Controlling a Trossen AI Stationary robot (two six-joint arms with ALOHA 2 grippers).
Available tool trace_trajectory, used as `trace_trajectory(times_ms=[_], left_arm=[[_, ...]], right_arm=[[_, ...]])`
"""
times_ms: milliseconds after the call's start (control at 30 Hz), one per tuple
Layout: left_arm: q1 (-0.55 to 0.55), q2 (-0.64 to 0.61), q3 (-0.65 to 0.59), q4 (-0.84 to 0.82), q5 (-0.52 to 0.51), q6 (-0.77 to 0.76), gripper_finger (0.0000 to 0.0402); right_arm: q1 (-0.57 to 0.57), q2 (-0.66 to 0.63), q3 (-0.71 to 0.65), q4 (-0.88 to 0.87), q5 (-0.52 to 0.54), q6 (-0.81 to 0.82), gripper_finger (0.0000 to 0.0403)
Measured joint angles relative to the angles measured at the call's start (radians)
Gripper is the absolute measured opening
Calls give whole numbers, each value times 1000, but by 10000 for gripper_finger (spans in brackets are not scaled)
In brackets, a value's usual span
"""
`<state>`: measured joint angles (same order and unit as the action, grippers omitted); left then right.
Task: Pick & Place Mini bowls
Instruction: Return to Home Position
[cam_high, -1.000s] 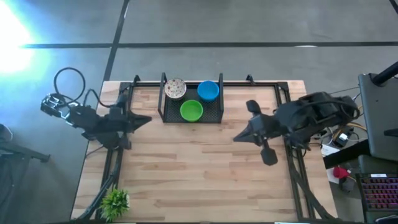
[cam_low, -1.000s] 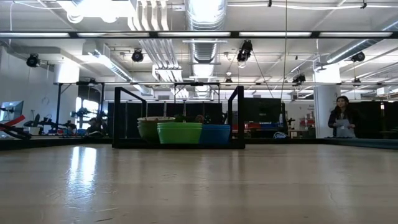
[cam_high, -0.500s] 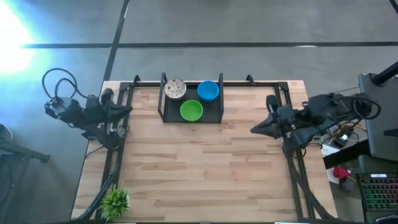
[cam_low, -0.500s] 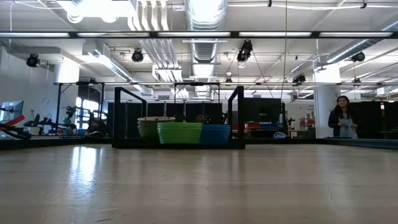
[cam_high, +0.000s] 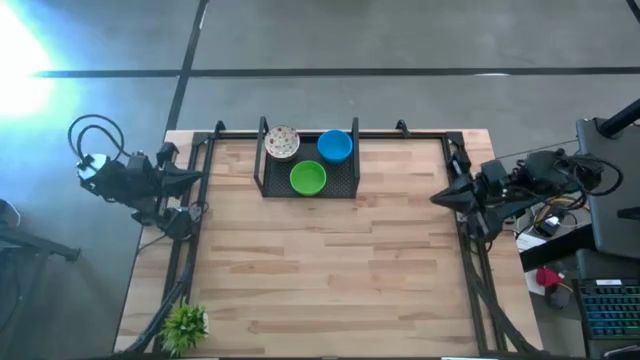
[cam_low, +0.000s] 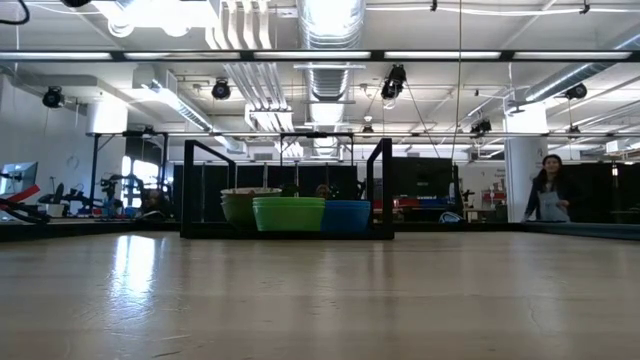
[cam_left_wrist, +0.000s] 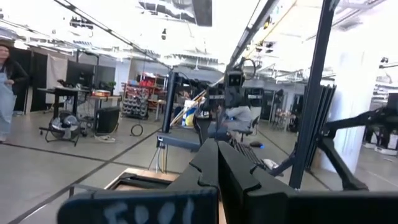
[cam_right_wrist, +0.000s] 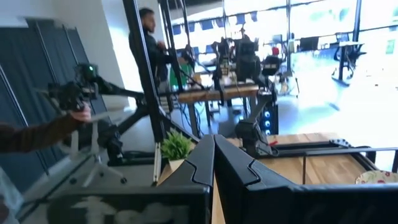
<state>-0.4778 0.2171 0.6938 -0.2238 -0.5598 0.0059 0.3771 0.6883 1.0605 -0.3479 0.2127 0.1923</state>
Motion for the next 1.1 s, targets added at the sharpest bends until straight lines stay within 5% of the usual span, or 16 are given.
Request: trace_trajectory(times_ms=[333, 1100], left_arm=[[-1, -119, -73, 61, 1, 34, 0], [0, -213, -112, 74, 2, 119, 0]], right_arm=[[0, -197, -174, 101, 40, 10, 8], [0, -507, -299, 98, 105, -17, 8]])
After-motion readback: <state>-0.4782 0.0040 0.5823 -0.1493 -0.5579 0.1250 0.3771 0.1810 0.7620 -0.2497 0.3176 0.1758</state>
